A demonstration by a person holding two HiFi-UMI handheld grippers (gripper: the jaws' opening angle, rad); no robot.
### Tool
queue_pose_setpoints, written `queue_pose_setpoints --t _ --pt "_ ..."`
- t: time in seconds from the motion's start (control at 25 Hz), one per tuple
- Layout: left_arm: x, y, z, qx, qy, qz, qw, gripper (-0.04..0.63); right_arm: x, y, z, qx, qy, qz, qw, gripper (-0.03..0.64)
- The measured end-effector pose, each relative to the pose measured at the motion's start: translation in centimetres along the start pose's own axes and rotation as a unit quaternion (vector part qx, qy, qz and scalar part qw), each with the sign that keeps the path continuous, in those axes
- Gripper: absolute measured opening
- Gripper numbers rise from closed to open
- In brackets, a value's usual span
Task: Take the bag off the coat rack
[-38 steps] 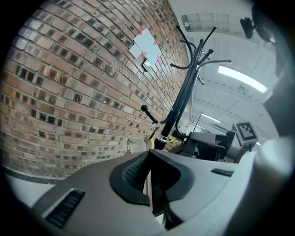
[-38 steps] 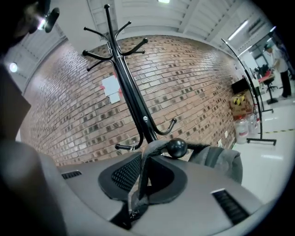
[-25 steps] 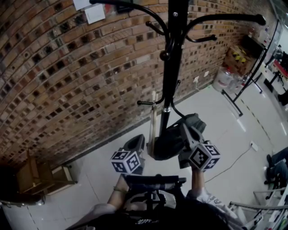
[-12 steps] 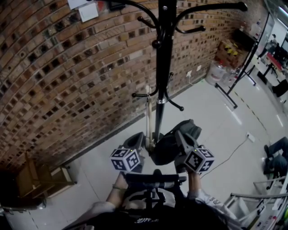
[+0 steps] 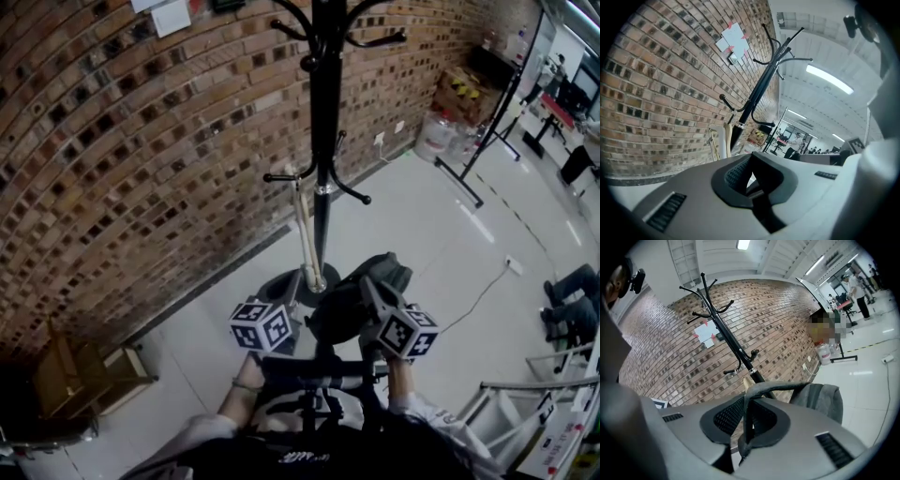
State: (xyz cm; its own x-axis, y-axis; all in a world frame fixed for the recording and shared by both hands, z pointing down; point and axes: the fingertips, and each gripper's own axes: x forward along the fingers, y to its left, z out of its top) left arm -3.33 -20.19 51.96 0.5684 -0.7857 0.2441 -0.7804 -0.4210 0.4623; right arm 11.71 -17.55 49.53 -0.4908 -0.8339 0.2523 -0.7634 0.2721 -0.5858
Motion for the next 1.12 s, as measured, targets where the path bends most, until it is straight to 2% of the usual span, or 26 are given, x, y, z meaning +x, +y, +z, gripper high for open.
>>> queue_pose_setpoints --t 0.36,1.12 --pt "-2.1 -1.0 -1.6 0.002 0.005 -0.007 1.0 0.008 -2.2 1.1 -1.7 -0.001 -0.005 -0.003 1.0 0.043" --pt "-4.2 -1.1 -1.2 0.008 -0.006 -0.016 0.9998 0.008 -3.0 2.9 -4.1 -0.008 0.008 -0.006 1.0 0.043"
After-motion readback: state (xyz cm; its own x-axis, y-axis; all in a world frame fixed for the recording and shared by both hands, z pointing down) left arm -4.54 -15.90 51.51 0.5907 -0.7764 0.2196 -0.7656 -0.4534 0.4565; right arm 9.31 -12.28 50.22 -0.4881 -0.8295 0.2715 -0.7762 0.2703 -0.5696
